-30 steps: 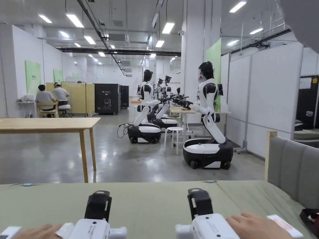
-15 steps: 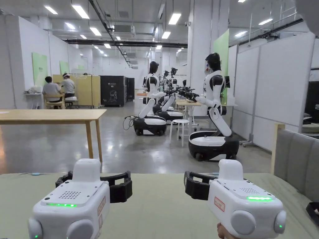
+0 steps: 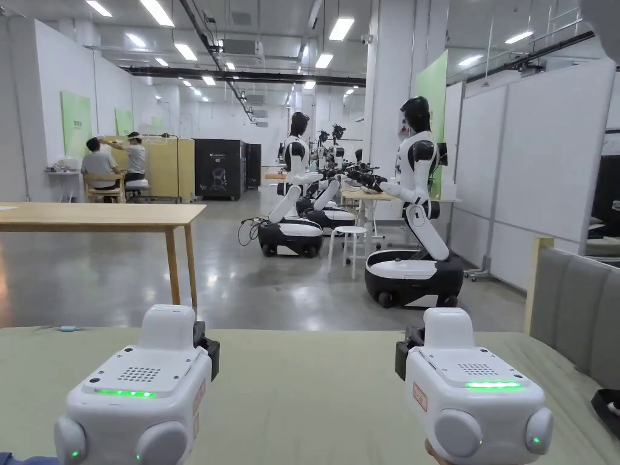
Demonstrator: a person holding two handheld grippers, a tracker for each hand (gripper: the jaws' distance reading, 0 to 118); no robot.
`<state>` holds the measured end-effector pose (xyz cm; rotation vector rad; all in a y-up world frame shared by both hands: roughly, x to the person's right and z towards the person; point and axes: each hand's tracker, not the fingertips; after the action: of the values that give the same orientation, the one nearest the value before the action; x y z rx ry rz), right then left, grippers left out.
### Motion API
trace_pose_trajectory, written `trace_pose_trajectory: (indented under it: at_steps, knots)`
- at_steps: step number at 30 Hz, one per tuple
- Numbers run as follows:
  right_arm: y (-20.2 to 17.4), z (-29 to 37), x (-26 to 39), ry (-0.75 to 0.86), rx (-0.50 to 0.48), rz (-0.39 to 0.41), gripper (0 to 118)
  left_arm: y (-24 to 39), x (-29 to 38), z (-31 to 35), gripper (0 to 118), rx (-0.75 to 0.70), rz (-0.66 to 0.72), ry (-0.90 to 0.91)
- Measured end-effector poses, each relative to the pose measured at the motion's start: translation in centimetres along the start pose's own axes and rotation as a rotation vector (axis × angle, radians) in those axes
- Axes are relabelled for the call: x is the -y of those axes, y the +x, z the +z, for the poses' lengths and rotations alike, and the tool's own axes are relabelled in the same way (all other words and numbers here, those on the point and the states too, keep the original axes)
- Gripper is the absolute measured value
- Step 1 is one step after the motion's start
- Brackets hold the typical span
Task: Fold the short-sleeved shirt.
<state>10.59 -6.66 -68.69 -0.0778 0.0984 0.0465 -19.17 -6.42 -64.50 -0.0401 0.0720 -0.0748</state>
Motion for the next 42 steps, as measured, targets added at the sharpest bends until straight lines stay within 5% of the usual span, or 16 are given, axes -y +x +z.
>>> trace_pose_trajectory:
  at_steps: [2, 9, 17, 25, 28, 29, 30, 31, 39, 41, 42]
  knots:
    - [0.6, 0.0, -0.1, -0.022, -0.116, -0.069, 0, -0.4, -0.3, 0.3, 0, 0.074, 0.068, 0.023]
    - [-1.7, 0.7, -0.5, -0.003, -0.109, -0.016, 0, -2.2, 0.1, 1.0, 0, 0.014, 0.070, 0.017]
    - [-15.1, -0.1, 0.6, -0.006, -0.388, 0.007, 0, -13.4, 2.8, 4.7, 0, -0.196, 0.050, -0.102]
    - [-24.1, -0.3, 5.0, -0.101, -0.556, 0.022, 0, -26.0, 9.6, 2.4, 3, -0.211, 0.183, -0.552]
    - [-24.9, -1.5, 6.7, -0.132, -0.560, 0.039, 0, -27.9, 13.2, 0.0, 17, -0.198, 0.220, -0.610]
    - [-25.0, -1.8, 7.2, -0.144, -0.557, 0.048, 0, -28.2, 14.5, -1.2, 49, -0.196, 0.214, -0.651]
    - [-25.1, -2.2, 7.6, -0.156, -0.551, 0.060, 0, -28.3, 15.8, -2.4, 105, -0.174, 0.208, -0.680]
    - [-25.0, -3.9, 8.9, -0.173, -0.543, 0.069, 0, -28.2, 17.2, -3.0, 118, -0.133, 0.247, -0.632]
    - [-23.0, -6.5, 12.9, -0.285, -0.456, 0.093, 0, -28.6, 26.0, -11.9, 115, -0.125, 0.155, -0.843]
    - [-22.5, -7.1, 13.7, -0.307, -0.433, 0.095, 0, -28.7, 28.0, -13.4, 106, -0.122, 0.110, -0.915]
    - [-22.4, -7.5, 14.0, -0.317, -0.425, 0.096, 0, -28.6, 28.8, -13.5, 86, -0.121, 0.085, -0.945]
